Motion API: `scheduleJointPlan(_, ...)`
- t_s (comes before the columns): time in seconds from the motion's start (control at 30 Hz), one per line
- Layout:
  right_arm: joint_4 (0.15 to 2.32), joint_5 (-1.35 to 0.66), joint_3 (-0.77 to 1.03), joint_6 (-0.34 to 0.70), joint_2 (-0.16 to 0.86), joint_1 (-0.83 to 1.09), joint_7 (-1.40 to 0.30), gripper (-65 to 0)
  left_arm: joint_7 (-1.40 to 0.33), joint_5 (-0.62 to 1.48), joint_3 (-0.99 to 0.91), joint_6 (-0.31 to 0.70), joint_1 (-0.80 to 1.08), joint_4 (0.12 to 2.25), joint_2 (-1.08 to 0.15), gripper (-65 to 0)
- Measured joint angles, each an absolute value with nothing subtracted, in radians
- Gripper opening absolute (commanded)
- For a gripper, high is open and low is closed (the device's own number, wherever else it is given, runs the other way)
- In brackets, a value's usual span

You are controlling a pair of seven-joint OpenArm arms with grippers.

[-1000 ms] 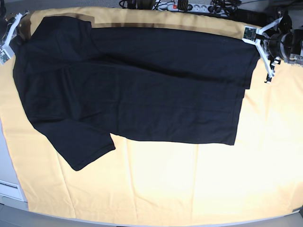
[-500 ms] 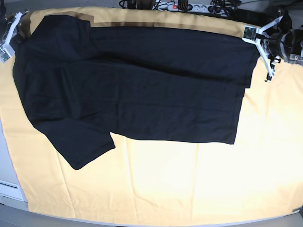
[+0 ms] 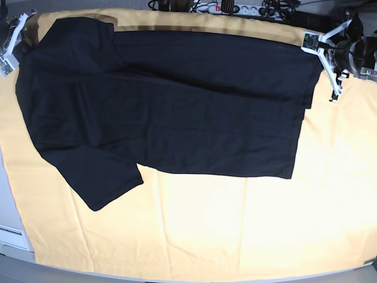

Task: Fold the T-shirt properly
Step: 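Release the shirt edge and raise the left gripper away, then move the left gripper to the shirt's hem corner and grasp it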

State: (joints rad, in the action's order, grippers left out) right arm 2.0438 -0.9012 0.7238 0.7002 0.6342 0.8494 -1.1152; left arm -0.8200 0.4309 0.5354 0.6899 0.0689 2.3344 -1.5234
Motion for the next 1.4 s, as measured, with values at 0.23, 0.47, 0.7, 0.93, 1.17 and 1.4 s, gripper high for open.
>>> scheduleJointPlan(0.23,2.044,-0.914,0.724,0.7,0.635,0.849,-1.119,-38.9,-0.837,0.418,0.535,0.625,0.069,2.334,-1.524,-24.3)
scheduleJointPlan(0.47,2.092,-0.925,0.745,0.7,0.634,0.85,-1.12,-38.9,-0.835,0.357,0.535,0.575,0.069,2.334,-1.524,-24.3)
scheduleJointPlan(0.7,2.158,-0.926,0.896,0.654,0.636,0.848,-1.016,-65.0,-0.834,0.231,0.535,0.434,0.069,2.334,-1.523,-46.9)
scheduleJointPlan(0.93,2.162,-0.943,0.954,0.62,0.636,0.848,-0.957,-65.0,-0.83,0.074,0.535,0.268,0.069,2.334,-1.509,-65.0)
scheduleJointPlan(1.17,2.162,-0.943,0.954,0.62,0.636,0.847,-0.906,-65.0,-0.801,-0.105,0.535,0.028,0.07,2.323,-1.398,-65.0)
scheduleJointPlan(1.4,2.162,-0.943,0.954,0.62,0.635,0.847,-0.886,-65.0,-0.758,-0.18,0.535,-0.148,-0.051,2.11,-1.164,-65.0)
